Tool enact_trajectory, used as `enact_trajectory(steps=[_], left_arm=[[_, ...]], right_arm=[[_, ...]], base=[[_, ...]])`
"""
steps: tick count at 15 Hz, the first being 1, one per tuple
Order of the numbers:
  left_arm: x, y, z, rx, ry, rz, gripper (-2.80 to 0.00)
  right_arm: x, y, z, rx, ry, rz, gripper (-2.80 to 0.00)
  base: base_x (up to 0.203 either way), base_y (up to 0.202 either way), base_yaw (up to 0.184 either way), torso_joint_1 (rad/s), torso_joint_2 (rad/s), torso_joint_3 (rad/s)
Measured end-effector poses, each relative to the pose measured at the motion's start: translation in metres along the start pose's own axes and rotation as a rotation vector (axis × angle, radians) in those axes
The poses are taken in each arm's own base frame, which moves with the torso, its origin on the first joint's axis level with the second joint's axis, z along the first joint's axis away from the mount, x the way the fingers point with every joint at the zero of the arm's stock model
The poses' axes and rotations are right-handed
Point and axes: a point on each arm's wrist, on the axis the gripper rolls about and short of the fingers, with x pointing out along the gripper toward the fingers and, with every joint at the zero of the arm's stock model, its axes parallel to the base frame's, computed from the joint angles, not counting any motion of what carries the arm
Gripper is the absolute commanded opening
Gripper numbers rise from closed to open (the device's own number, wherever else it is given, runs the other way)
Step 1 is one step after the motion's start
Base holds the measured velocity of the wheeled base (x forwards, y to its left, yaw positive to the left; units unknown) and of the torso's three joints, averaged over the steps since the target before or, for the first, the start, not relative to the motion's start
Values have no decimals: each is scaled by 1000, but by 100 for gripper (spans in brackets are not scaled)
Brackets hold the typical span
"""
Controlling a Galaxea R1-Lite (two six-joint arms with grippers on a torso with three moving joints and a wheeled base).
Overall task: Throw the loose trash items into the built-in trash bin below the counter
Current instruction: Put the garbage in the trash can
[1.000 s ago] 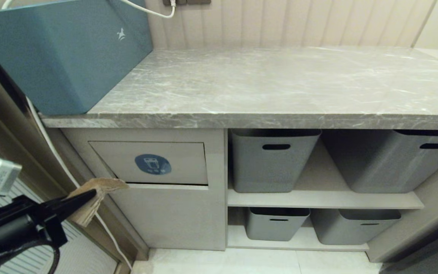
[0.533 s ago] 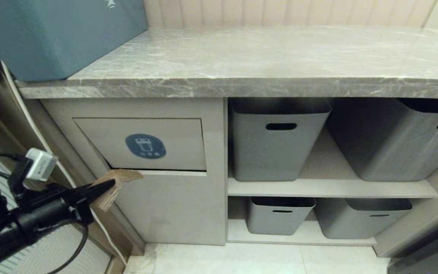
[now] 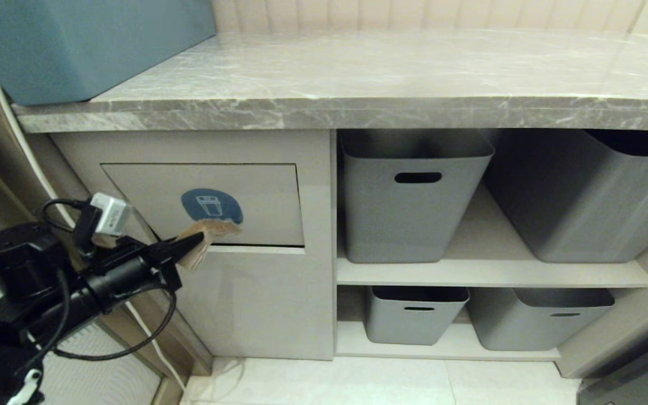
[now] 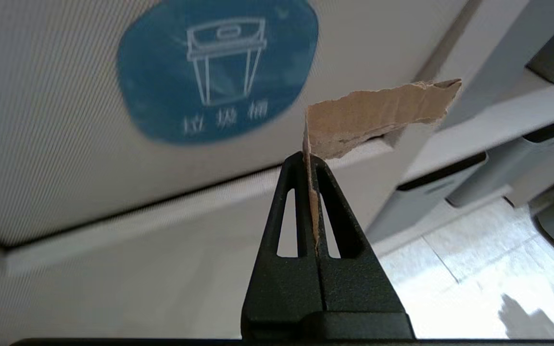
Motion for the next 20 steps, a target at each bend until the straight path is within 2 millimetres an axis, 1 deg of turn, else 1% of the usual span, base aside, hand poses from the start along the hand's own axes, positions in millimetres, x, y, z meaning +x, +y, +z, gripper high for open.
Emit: enact_trajectory(steps=[3, 8, 13, 17, 18, 20], left_arm=[[22, 9, -5, -11, -7, 2, -280], [66, 29, -7, 14, -60, 0, -280], [84, 36, -20, 20, -100, 18, -280], [101, 45, -20, 20, -143, 43, -280], [104, 46, -22, 17, -145, 43, 0], [107, 47, -25, -4, -140, 43, 0]], right_arm=[[0, 0, 0, -3, 0, 0, -280], [0, 0, 0, -6, 0, 0, -280], [0, 0, 0, -8, 1, 2, -280], [0, 0, 0, -8, 0, 2, -280], [0, 0, 0, -8, 1, 2, -280], [0, 0, 0, -17, 1, 5, -280]], base=[[0, 0, 0, 0, 0, 0], [0, 0, 0, 0, 0, 0], [0, 0, 0, 0, 0, 0], [0, 0, 0, 0, 0, 0], [0, 0, 0, 0, 0, 0], [0, 0, 0, 0, 0, 0]])
